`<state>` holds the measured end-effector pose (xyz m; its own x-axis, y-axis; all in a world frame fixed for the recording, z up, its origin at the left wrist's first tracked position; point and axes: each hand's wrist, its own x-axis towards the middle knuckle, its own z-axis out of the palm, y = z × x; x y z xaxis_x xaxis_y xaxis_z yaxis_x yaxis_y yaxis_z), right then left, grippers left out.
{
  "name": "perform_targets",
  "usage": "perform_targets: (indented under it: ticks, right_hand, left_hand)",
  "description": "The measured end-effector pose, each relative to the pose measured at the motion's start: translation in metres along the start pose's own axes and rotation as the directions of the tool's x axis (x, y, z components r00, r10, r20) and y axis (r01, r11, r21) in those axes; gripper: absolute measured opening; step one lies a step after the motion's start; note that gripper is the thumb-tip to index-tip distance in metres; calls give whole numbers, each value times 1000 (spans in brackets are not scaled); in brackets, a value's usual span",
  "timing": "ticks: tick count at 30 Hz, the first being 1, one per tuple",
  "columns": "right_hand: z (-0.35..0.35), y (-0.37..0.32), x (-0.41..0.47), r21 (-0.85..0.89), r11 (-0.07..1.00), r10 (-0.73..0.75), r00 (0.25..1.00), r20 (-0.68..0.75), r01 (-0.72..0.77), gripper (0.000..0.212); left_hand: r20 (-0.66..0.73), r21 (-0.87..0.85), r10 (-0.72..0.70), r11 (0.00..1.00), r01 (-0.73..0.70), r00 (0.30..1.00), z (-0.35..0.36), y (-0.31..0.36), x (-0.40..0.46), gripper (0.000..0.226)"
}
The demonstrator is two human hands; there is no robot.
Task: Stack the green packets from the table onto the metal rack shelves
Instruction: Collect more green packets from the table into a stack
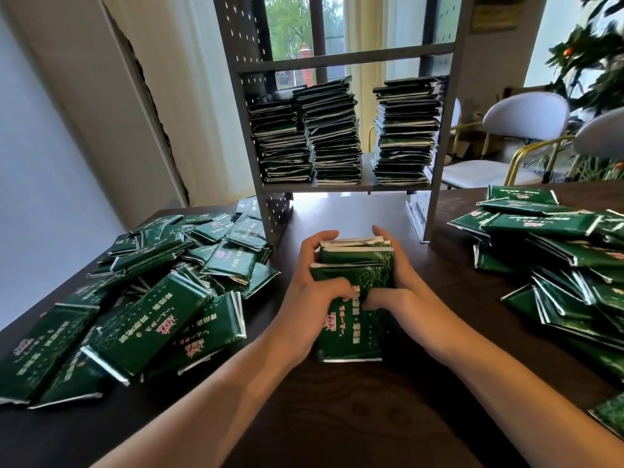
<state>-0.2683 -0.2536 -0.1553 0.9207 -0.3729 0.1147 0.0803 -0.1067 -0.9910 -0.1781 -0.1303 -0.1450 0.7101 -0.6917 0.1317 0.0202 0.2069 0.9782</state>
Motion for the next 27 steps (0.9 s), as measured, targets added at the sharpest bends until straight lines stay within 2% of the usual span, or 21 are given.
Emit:
perform_targets:
  ticks: [4, 7, 10, 12, 17, 22, 25, 27]
  right_hand:
    - [1, -1, -1, -25, 1000, -1, 1000, 18, 1, 102]
    - [1, -1, -1, -15, 1000, 5, 999, 38, -4, 104]
    - [3, 0, -2, -21, 1000, 15, 998, 68, -13, 108]
    - [3, -1, -2, -1, 1000, 29, 998, 59, -29, 108]
    - [-2, 0, 4, 89, 992, 88, 996, 12, -89, 95]
    - [-2, 6, 11, 142, 967, 214, 977, -2, -212, 102]
    - [-4, 9, 13, 185, 949, 260, 966, -2, -255, 102]
    - [-5, 11, 15, 206, 936, 296, 955, -16, -287, 99]
  left_hand:
    - [14, -14, 37, 999, -37, 999, -1, -4, 1, 76]
    - [-13, -60, 56, 997, -57, 998, 1, -11, -1, 70]
    - [-67, -175, 12, 984, -23, 998, 7, -21, -6, 60]
    - [-96, -159, -12, 987, -4, 995, 10, -24, -5, 57]
    - [-126, 112, -92, 988, 106, 988, 5, -10, 0, 39]
    - [-73, 308, -275, 908, 284, 959, -10, 0, 7, 47]
    - [-126, 517, -187, 826, 225, 974, -16, 7, 8, 33]
    - [-131, 721, -40, 682, 123, 991, -26, 13, 8, 32]
